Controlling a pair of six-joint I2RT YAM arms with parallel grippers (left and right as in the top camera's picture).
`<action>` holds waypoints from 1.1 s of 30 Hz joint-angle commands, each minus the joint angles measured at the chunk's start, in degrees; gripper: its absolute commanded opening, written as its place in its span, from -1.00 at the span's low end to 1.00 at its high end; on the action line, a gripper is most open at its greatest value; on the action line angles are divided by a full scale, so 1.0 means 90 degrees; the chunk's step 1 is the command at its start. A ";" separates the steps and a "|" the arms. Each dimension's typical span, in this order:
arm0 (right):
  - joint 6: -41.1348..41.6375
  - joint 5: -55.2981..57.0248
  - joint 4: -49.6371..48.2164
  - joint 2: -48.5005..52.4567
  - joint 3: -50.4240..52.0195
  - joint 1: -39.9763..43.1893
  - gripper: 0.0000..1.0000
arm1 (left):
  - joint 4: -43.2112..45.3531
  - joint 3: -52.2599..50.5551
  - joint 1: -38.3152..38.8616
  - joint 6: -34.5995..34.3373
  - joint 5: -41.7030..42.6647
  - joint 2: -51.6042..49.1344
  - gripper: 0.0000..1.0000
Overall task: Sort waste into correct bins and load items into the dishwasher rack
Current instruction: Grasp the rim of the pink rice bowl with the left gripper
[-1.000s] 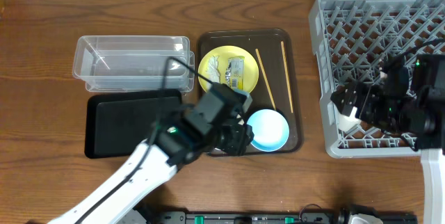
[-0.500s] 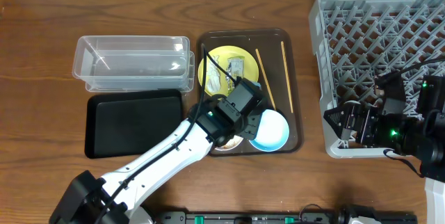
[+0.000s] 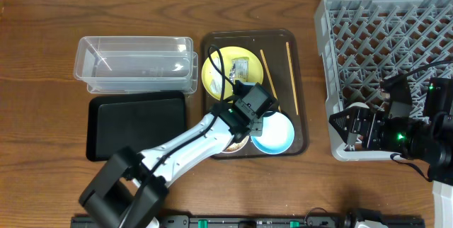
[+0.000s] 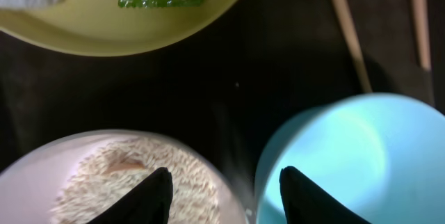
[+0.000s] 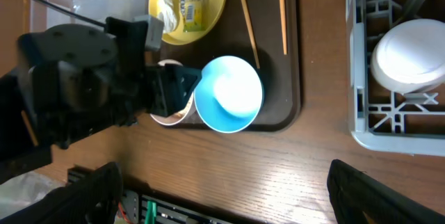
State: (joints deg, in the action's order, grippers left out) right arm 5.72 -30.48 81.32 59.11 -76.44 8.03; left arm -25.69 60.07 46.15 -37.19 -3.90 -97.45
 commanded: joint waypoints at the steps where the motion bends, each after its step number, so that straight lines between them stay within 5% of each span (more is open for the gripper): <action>1: -0.0131 -0.0119 0.0061 -0.0032 -0.0070 0.0015 0.83 | 0.0066 0.0049 -0.0024 -0.0772 -0.0192 -0.0066 0.03; 8: -0.0199 -0.0119 0.0124 -0.0032 -0.0070 0.0015 0.84 | -0.0044 0.0046 -0.0024 -0.1175 -0.0202 -0.0109 -0.22; 16: -0.0316 -0.0119 0.0204 -0.0032 -0.0070 0.0015 0.84 | 0.0464 0.0056 -0.0085 -0.1222 0.0537 0.0126 -0.11; 33: -0.0340 -0.0119 0.0228 -0.0032 -0.0070 0.0015 0.84 | -0.0012 0.0002 -0.0311 -0.1256 -0.0126 -0.0172 -0.07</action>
State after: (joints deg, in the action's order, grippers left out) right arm 3.62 -30.48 83.31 59.11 -76.44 8.03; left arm -26.24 60.07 43.51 -49.50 -4.03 -96.14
